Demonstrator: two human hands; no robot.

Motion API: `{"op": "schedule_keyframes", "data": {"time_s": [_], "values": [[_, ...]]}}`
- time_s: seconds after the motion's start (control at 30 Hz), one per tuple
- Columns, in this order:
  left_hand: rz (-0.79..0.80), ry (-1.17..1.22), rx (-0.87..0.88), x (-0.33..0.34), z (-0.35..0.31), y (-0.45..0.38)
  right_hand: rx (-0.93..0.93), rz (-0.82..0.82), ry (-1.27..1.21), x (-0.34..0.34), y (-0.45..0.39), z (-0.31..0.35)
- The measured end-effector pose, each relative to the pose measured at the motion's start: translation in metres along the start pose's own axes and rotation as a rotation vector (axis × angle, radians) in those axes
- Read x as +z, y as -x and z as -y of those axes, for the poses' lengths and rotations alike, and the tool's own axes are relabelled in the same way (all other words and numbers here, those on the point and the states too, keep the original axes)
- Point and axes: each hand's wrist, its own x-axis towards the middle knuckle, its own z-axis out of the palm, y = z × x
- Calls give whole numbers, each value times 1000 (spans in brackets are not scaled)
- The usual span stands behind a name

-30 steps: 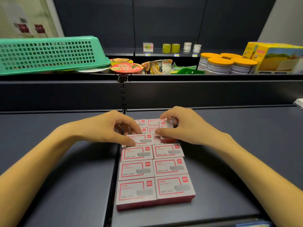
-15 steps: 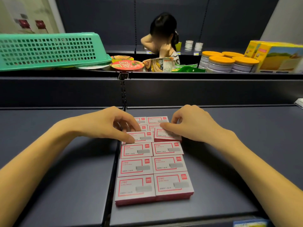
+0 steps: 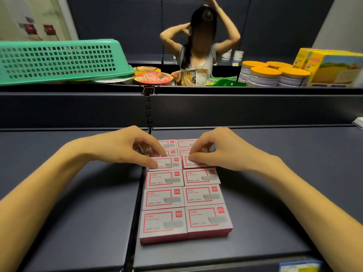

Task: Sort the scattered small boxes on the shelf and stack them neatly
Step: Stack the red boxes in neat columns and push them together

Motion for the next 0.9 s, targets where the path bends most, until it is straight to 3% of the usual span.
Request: {"op": "schedule_keyframes", "data": {"time_s": [0.23,0.37,0.47,0.63,0.9], "values": [[9,-4,-18,0,2,0,-26,-58,-63,7,-4,-2],[-244,27,-17,3,3,-8,2,-296,-44,9,-12,-13],[-480,-152,-53,7,17,-20,81,-414,4,12,-20,-25],[-497,-211,-173,15,35,-29,87,-264,143,19,-26,-27],[-447,-197,-140,20,32,-30,111,-209,-68,17,-30,-28]]}}
